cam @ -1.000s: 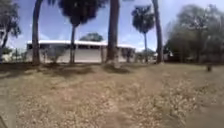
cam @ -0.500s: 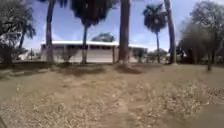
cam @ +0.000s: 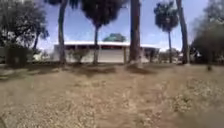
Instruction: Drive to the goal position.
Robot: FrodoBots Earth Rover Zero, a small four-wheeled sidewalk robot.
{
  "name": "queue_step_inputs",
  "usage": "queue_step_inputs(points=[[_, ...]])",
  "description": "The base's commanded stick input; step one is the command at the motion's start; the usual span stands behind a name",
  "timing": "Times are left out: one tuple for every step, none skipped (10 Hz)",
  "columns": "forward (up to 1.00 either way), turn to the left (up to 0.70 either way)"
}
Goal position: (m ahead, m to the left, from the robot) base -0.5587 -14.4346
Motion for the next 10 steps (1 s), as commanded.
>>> queue_step_inputs(points=[[0.00, 0.70], [0.00, 0.70], [0.00, 0.70], [0.00, 0.70], [0.00, 0.39], [0.00, 0.00], [0.00, 0.00], [0.00, 0.00], [0.09, 0.00], [0.46, 0.00]])
